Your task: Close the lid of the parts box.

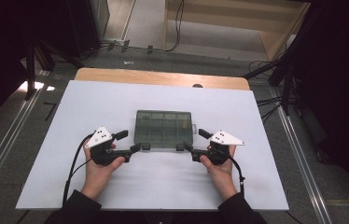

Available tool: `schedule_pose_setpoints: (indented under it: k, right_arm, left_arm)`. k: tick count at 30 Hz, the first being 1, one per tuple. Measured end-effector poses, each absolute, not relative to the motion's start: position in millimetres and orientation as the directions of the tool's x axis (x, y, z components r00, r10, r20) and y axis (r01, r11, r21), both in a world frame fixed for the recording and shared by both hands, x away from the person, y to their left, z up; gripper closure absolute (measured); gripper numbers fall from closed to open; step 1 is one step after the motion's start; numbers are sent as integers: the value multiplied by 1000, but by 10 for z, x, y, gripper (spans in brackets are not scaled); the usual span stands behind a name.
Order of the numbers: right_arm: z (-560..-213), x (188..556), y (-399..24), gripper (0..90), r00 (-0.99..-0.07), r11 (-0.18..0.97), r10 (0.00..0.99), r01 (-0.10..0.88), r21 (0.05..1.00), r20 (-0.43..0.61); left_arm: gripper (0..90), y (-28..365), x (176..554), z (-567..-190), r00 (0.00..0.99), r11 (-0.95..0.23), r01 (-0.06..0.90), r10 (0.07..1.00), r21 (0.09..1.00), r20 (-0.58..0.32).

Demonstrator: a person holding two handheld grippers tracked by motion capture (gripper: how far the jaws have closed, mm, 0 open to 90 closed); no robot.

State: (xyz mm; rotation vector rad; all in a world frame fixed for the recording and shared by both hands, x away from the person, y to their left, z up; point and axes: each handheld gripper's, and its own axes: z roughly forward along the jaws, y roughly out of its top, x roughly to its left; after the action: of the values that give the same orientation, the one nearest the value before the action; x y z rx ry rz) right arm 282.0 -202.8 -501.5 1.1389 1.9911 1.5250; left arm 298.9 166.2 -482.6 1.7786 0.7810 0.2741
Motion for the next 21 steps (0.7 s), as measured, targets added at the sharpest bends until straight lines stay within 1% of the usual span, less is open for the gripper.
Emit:
schedule_pose_setpoints:
  k: [2, 5, 7, 8, 11, 15, 21]
  right_arm:
    - [-5001, 2812, -2047, 103, -600, 70, 781, 365, 929, 177]
    - [-4987, 2797, -2066, 75, -602, 68, 779, 357, 931, 174]
    - [-4980, 2787, -2072, 13, -601, 72, 781, 356, 932, 169]
    - [-4978, 2784, -2080, 2, -608, 75, 776, 353, 933, 168]
    - [-4968, 2766, -2092, 1, -590, 68, 789, 358, 931, 169]
    - [-4957, 2739, -2126, 0, -590, 64, 790, 349, 935, 166]
    - [-4935, 2688, -2172, 0, -584, 69, 798, 337, 939, 151]
  left_arm:
    - [129, 1663, 2978, -4819, 757, -163, 367, 625, 916, -192]
    - [71, 1663, 2957, -4801, 760, -164, 361, 621, 918, -188]
    - [0, 1667, 2948, -4796, 766, -163, 364, 613, 917, -195]
    - [0, 1669, 2943, -4795, 768, -163, 361, 611, 918, -193]
    - [0, 1689, 2920, -4780, 776, -163, 339, 606, 927, -177]
    - [0, 1718, 2889, -4758, 772, -162, 323, 615, 932, -160]
    - [0, 1775, 2862, -4739, 778, -165, 317, 609, 934, -156]
